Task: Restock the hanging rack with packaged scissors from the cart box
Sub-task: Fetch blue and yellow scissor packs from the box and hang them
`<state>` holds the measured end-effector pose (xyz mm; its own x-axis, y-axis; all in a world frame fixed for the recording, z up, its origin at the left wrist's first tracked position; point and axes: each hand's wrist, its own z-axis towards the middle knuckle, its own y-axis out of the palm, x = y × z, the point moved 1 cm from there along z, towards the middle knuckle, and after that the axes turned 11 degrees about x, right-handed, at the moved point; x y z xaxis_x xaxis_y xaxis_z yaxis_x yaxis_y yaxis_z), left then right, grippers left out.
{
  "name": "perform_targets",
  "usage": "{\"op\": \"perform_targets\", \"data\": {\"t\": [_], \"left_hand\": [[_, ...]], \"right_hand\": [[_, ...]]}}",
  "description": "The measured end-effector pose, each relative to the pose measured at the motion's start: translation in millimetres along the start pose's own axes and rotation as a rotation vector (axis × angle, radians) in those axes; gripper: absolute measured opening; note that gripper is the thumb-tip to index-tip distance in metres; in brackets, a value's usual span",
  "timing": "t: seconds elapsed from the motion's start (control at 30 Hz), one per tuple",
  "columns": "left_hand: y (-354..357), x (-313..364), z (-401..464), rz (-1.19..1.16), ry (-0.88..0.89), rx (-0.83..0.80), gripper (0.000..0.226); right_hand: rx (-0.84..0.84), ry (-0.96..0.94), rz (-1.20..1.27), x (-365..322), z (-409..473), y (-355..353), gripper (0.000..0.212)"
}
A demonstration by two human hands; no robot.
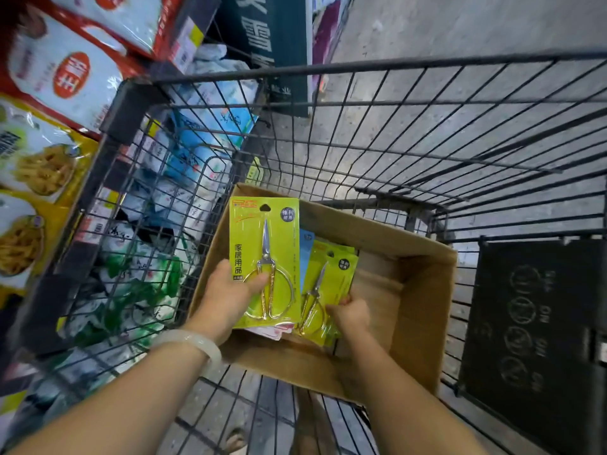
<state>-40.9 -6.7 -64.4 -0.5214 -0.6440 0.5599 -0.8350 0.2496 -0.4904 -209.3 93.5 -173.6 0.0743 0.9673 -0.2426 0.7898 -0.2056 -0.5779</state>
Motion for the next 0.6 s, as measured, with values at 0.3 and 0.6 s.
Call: {"op": "perform_targets", "data": {"t": [0.3, 0.6], "left_hand": [[-18.2, 15.0, -36.1, -0.081, 0.022, 0.008, 0.087], [-75.7, 27.0, -81.6, -0.249, 0.024, 0.077, 0.087]], "right_hand": [[-0.05, -0.108, 0.401, 4.8, -21.4, -55.9, 0.034], [-0.213, -0.501, 0.438, -67.7, -116.6, -116.2, 0.019]]}}
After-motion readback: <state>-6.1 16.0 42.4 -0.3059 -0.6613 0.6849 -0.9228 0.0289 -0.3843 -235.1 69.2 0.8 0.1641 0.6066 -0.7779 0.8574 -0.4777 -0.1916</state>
